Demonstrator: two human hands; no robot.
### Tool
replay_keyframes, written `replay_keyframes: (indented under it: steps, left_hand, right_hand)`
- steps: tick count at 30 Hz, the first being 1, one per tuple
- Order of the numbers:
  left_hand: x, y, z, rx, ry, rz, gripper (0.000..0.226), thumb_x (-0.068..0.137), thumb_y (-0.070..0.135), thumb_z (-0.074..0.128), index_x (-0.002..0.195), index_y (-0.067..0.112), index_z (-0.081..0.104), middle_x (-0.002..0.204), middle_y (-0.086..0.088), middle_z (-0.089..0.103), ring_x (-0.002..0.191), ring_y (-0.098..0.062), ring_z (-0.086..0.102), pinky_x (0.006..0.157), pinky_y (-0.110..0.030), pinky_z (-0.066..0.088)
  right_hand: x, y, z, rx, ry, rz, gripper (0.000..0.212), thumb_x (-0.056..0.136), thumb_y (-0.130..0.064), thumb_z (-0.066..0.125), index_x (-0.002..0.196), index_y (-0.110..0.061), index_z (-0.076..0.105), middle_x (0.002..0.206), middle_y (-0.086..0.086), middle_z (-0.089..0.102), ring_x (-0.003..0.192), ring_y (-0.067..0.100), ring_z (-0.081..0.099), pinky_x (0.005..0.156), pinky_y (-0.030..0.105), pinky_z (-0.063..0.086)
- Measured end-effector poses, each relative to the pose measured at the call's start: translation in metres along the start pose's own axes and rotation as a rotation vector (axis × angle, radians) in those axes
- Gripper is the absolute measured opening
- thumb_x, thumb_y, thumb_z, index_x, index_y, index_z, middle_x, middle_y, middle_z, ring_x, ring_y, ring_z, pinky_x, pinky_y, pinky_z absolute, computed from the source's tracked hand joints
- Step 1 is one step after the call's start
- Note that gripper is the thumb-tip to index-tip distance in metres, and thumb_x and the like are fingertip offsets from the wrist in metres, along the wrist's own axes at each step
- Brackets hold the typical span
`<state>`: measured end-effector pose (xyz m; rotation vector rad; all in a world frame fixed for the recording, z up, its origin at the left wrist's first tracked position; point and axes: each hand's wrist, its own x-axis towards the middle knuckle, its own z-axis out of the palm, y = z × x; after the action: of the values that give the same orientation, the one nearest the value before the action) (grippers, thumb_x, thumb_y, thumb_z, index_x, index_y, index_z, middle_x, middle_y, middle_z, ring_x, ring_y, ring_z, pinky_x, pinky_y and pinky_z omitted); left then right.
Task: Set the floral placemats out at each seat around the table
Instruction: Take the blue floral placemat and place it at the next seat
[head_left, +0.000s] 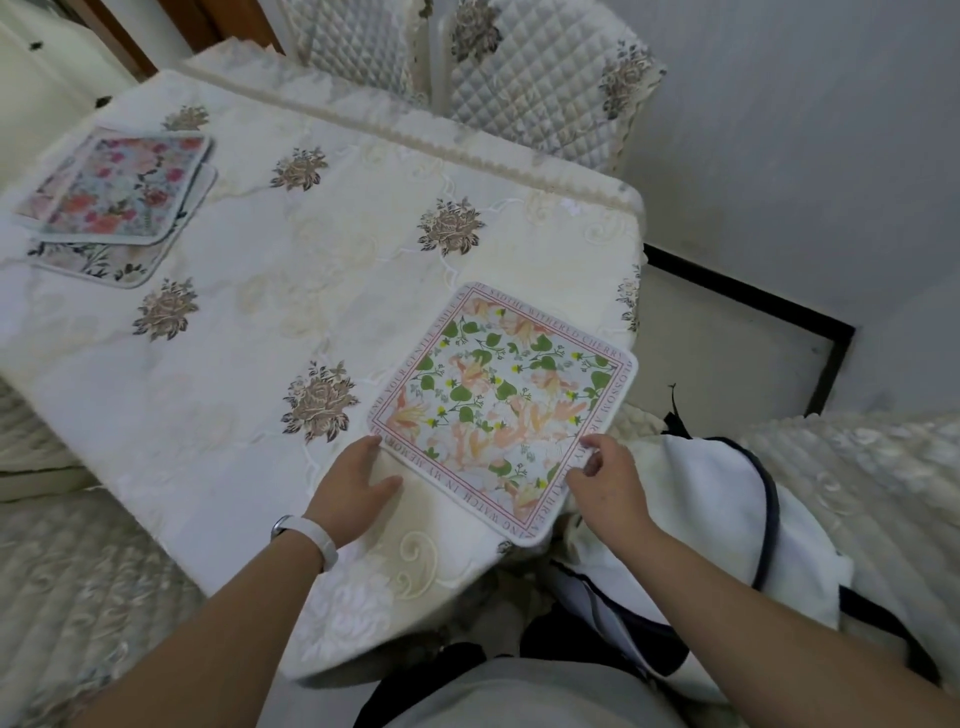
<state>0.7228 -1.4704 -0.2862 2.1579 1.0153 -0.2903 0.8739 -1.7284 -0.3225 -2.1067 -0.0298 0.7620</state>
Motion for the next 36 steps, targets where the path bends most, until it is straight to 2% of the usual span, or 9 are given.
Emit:
replay_keyframes:
  steps: [4, 6, 8, 11, 13, 17, 21, 27, 36]
  left_hand:
    - [-0.01, -0.002, -0.004, -0.08, 0.041, -0.012, 0.06, 0.088, 0.022, 0.067, 0.142, 0.018, 0.04, 0.148, -0.003, 0.04, 0.134, -0.02, 0.038, 0.106, -0.034, 0.031]
    - [-0.019, -0.006, -0.01, -0.086, 0.097, 0.033, 0.055, 0.089, 0.024, 0.066, 0.139, 0.023, 0.043, 0.147, 0.003, 0.041, 0.131, -0.012, 0.038, 0.104, -0.028, 0.03]
    - [-0.031, -0.007, -0.018, -0.048, 0.15, 0.099, 0.052, 0.09, 0.025, 0.064, 0.138, 0.024, 0.045, 0.146, 0.006, 0.042, 0.13, -0.007, 0.037, 0.105, -0.026, 0.029]
    - [-0.049, -0.013, -0.035, 0.156, 0.208, 0.212, 0.048, 0.091, 0.029, 0.06, 0.137, 0.022, 0.048, 0.146, 0.003, 0.044, 0.136, -0.016, 0.038, 0.109, -0.033, 0.03]
    - [-0.062, -0.022, -0.05, 0.292, 0.261, 0.256, 0.047, 0.09, 0.037, 0.053, 0.134, 0.02, 0.052, 0.144, -0.001, 0.048, 0.132, -0.022, 0.043, 0.106, -0.039, 0.036]
    - [-0.097, -0.05, -0.081, 0.429, 0.36, 0.234, 0.053, 0.086, 0.047, 0.044, 0.128, 0.018, 0.058, 0.137, -0.005, 0.056, 0.122, -0.027, 0.053, 0.095, -0.048, 0.047]
    - [-0.144, -0.102, -0.109, 0.433, 0.463, 0.094, 0.054, 0.083, 0.049, 0.044, 0.125, 0.019, 0.059, 0.136, -0.006, 0.057, 0.122, -0.029, 0.053, 0.097, -0.05, 0.045]
    - [-0.235, -0.201, -0.146, 0.412, 0.593, -0.044, 0.055, 0.08, 0.048, 0.044, 0.122, 0.017, 0.061, 0.133, -0.008, 0.058, 0.121, -0.031, 0.054, 0.097, -0.048, 0.044]
    - [-0.379, -0.372, -0.17, 0.26, 0.748, -0.199, 0.05, 0.081, 0.047, 0.043, 0.122, 0.024, 0.06, 0.137, -0.005, 0.055, 0.125, -0.029, 0.05, 0.1, -0.048, 0.039]
  right_hand:
    - [-0.011, 0.0, -0.005, -0.131, 0.047, -0.15, 0.034, 0.091, -0.013, 0.059, 0.124, -0.016, 0.053, 0.121, -0.005, 0.035, 0.098, 0.005, 0.048, 0.074, 0.01, 0.039]
    - [-0.014, -0.003, -0.004, -0.229, 0.036, -0.282, 0.034, 0.089, -0.014, 0.061, 0.123, -0.013, 0.057, 0.126, -0.002, 0.038, 0.113, 0.013, 0.044, 0.09, 0.021, 0.04]
    - [-0.014, -0.012, 0.001, -0.339, 0.001, -0.425, 0.034, 0.087, -0.013, 0.064, 0.121, -0.008, 0.061, 0.127, 0.005, 0.046, 0.116, 0.02, 0.046, 0.097, 0.03, 0.04]
    - [-0.015, -0.037, 0.02, -0.497, -0.072, -0.623, 0.035, 0.081, -0.017, 0.069, 0.114, -0.007, 0.066, 0.117, 0.01, 0.057, 0.107, 0.029, 0.054, 0.092, 0.043, 0.047]
    - [-0.022, -0.059, 0.036, -0.596, -0.136, -0.723, 0.038, 0.081, -0.024, 0.069, 0.115, -0.009, 0.066, 0.117, 0.011, 0.06, 0.107, 0.031, 0.057, 0.09, 0.044, 0.049]
    - [-0.054, -0.111, 0.071, -0.777, -0.273, -0.848, 0.057, 0.088, -0.047, 0.037, 0.133, -0.017, 0.055, 0.139, 0.006, 0.05, 0.128, 0.027, 0.044, 0.106, 0.044, 0.035]
    - [-0.098, -0.159, 0.117, -0.836, -0.291, -0.956, 0.05, 0.096, -0.042, 0.042, 0.14, -0.019, 0.046, 0.148, 0.003, 0.04, 0.137, 0.025, 0.033, 0.11, 0.04, 0.026]
    - [-0.189, -0.199, 0.209, -0.969, -0.311, -1.172, 0.048, 0.088, -0.039, 0.047, 0.131, -0.017, 0.054, 0.139, 0.007, 0.051, 0.127, 0.031, 0.045, 0.103, 0.042, 0.034]
    - [-0.348, -0.206, 0.358, -1.082, -0.4, -1.385, 0.048, 0.088, -0.038, 0.045, 0.13, -0.018, 0.055, 0.137, 0.004, 0.052, 0.125, 0.027, 0.046, 0.102, 0.039, 0.037]
